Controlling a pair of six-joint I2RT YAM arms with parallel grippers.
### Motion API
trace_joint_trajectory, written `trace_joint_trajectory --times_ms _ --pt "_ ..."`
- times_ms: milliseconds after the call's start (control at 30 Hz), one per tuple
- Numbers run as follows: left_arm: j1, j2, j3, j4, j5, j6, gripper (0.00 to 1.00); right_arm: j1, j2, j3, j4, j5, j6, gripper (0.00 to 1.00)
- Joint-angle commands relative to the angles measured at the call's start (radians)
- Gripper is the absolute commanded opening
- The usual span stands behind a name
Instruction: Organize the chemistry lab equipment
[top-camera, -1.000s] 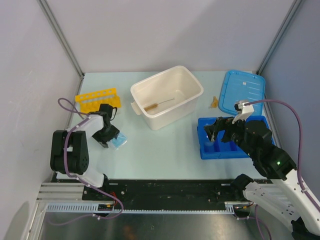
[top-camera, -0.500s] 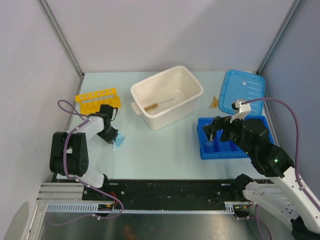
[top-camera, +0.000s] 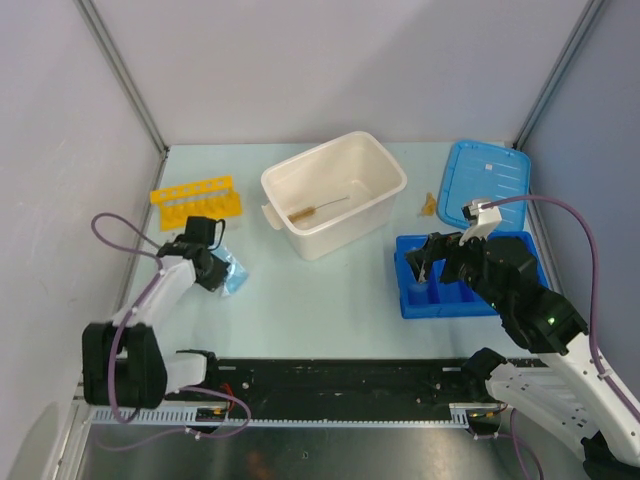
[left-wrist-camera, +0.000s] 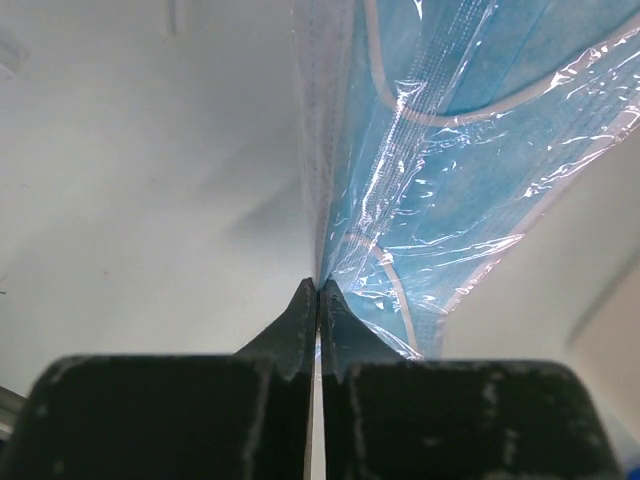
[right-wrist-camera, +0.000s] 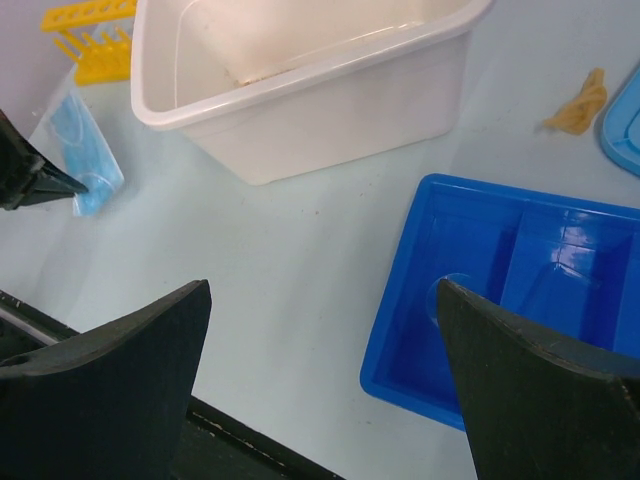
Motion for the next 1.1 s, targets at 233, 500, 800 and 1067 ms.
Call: trace_joint_trajectory --times_ms 233,500,800,1067 --pt "-0.168 -0.262 0.317 0.066 -0.074 0.401 0.02 0.003 -0.004 -0.007 0.022 -0.023 -0.012 0.99" --pt "-0.434 0.069 0.699 0.076 -0.075 0.845 0.08 0.004 -0.026 -0.008 0.011 -0.026 -0.004 0.99" --pt "-0.57 0.499 0.996 0.079 -0.106 1.167 0.09 0.004 -0.057 -0.008 -0.018 -0.037 0.022 0.99" --pt "-0.586 0.648 1.067 0.078 -0.141 1.172 0.49 0.004 -0.091 -0.007 -0.028 -0.035 0.014 0.99"
